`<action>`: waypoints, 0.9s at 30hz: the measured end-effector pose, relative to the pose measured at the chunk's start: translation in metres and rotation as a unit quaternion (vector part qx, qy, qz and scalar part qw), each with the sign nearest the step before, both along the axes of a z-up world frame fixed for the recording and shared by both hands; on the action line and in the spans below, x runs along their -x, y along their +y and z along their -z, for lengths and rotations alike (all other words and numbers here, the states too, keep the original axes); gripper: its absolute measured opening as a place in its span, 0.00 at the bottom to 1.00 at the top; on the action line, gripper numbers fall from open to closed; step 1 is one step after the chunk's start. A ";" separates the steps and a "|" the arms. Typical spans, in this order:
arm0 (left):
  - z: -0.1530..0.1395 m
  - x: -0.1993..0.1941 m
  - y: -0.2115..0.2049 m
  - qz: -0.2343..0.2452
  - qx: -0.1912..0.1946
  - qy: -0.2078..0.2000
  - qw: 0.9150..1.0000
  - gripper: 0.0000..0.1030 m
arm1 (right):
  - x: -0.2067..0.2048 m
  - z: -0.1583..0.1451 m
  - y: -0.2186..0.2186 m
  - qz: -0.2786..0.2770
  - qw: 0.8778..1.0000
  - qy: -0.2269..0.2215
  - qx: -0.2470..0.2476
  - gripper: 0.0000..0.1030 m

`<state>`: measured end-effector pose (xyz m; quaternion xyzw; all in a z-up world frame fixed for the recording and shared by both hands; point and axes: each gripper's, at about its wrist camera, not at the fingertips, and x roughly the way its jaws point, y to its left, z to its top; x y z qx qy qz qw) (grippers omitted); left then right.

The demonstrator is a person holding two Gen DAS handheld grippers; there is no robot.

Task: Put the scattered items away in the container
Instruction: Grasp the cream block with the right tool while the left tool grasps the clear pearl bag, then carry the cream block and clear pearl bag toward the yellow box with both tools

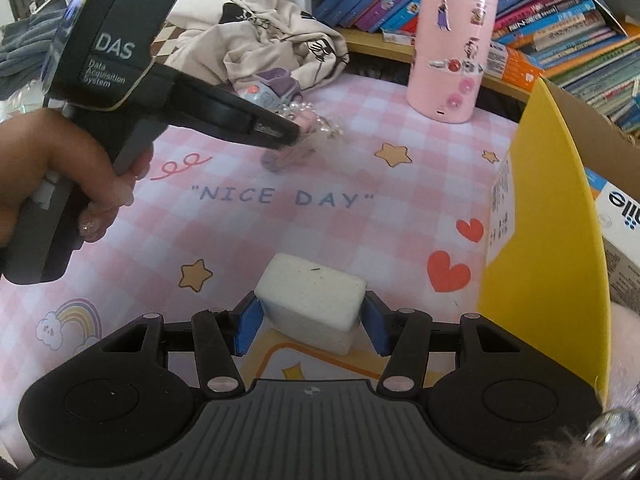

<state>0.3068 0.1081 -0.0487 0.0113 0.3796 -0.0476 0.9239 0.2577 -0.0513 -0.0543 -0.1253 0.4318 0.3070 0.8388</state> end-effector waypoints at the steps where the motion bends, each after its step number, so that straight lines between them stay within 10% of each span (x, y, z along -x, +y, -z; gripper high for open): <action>1: -0.007 0.008 0.001 0.006 0.012 -0.013 1.000 0.00 | 0.000 -0.001 -0.001 0.001 1.000 -0.001 -0.001 0.50; 7: -0.050 0.065 -0.004 0.039 0.007 -0.066 0.997 0.00 | 0.004 -0.004 -0.005 0.002 1.000 -0.004 -0.002 0.50; 27: -0.072 0.193 0.003 -0.029 0.039 -0.049 0.998 0.00 | 0.072 -0.023 -0.021 -0.029 0.999 -0.009 0.014 0.50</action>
